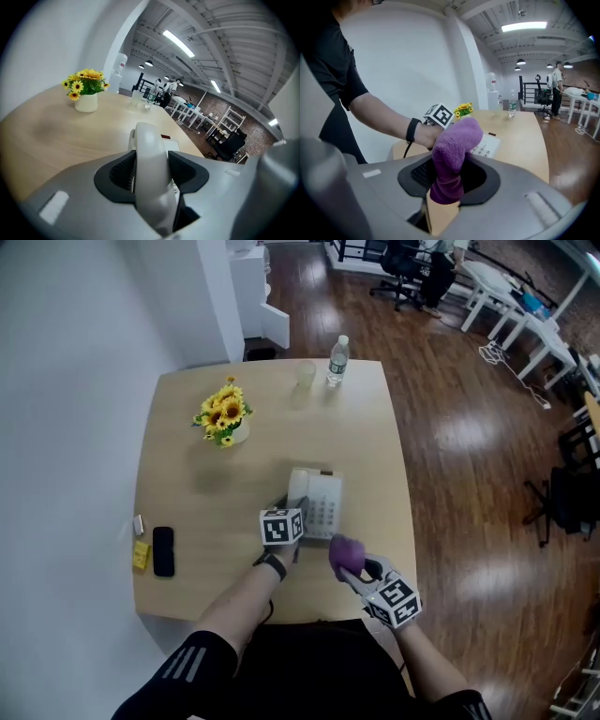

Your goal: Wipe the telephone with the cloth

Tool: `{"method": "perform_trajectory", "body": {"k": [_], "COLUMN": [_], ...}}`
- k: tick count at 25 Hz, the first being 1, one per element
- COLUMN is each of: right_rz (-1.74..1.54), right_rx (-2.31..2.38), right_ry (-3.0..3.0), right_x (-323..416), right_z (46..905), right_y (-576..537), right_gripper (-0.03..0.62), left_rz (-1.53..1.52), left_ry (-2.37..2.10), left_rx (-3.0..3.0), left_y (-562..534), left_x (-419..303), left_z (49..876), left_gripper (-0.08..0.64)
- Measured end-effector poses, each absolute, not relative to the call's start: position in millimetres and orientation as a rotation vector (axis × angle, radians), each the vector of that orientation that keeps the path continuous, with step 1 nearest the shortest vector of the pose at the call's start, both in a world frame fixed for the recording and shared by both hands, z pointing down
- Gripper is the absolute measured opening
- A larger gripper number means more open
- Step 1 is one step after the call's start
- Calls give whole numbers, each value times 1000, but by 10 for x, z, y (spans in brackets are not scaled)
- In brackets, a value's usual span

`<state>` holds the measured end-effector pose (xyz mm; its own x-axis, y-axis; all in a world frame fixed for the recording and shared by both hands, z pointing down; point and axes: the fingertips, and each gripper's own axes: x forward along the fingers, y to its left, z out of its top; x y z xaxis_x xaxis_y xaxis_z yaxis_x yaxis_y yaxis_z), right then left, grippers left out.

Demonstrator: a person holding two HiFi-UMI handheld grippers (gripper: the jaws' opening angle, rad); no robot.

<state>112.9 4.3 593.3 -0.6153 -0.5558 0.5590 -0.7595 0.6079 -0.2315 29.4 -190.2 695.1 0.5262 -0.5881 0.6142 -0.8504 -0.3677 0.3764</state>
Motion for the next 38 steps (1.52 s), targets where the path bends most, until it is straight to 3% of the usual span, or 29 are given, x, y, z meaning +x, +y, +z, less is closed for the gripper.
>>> {"method": "perform_trajectory", "body": {"k": [20, 27, 38], "right_rz": [655, 628, 554], "right_rx": [1082, 1074, 1079], "right_ry": [-2415, -2512, -2604], "right_x": [1229, 1093, 799], "right_z": [5712, 5556, 5160], "right_y": [84, -32, -45], "right_gripper": [132, 133, 133], "left_rz": [643, 533, 368], "left_ry": [-1149, -1072, -800], "left_rx": [2099, 2136, 2495], "left_y": [-1964, -1718, -691], "left_x": [402, 163, -242], "left_z": [7271, 6931, 5693], "left_gripper": [239, 247, 247]}}
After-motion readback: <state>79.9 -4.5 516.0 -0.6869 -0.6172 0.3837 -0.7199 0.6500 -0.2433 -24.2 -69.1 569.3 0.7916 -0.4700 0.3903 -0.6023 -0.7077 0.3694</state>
